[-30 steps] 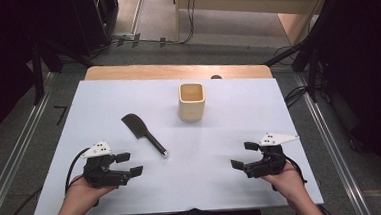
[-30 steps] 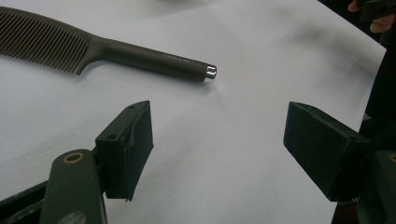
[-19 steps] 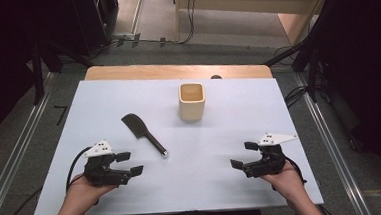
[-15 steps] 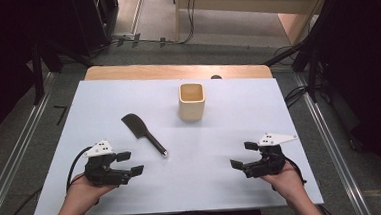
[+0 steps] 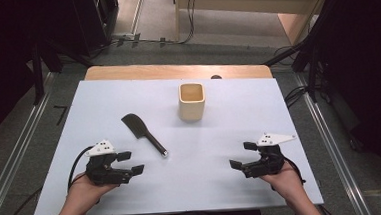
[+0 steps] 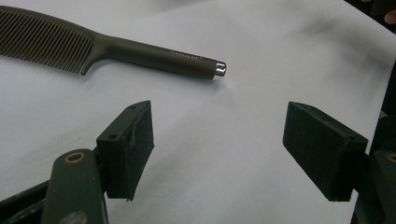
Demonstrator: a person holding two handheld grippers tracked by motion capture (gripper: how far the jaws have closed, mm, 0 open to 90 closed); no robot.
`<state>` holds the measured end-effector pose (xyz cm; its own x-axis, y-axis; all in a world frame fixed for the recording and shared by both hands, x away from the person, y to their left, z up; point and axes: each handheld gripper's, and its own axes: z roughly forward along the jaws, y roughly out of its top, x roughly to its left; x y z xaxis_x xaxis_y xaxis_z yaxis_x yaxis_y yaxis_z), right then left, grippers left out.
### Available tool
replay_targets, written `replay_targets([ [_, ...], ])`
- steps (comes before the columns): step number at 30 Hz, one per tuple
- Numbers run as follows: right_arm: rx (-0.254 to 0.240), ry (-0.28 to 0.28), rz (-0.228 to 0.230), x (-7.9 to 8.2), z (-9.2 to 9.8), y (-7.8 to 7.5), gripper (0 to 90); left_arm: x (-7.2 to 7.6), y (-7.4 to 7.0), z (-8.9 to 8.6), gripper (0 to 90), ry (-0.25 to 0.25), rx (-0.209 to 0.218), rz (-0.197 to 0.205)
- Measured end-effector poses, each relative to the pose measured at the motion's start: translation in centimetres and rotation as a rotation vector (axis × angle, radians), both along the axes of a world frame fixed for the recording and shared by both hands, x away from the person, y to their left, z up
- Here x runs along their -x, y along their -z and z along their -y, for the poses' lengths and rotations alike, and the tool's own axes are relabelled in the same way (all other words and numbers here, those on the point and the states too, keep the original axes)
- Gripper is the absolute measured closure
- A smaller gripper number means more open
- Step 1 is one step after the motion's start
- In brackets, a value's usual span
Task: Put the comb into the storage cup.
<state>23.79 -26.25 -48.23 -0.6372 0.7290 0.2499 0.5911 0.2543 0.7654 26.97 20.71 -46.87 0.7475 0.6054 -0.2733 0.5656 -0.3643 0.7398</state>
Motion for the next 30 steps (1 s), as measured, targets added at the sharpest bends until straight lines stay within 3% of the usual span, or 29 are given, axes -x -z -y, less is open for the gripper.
replay_targets([
  [14,0.006,-0.002,0.000,0.0,-0.1,0.1,6.5,0.0,-0.2,0.1,25.9,-0.004,0.005,0.004],
  [27,0.005,-0.003,-0.003,0.0,-0.1,0.1,6.5,-0.7,-1.5,1.0,25.9,-0.005,0.028,-0.001],
  [29,0.006,-0.001,-0.003,0.0,-0.1,0.1,6.5,-0.9,-1.9,1.1,28.3,0.000,0.035,0.007],
  [30,0.006,-0.002,0.000,0.0,-0.1,0.1,6.5,-0.9,-2.3,1.4,28.3,0.011,0.040,0.036],
])
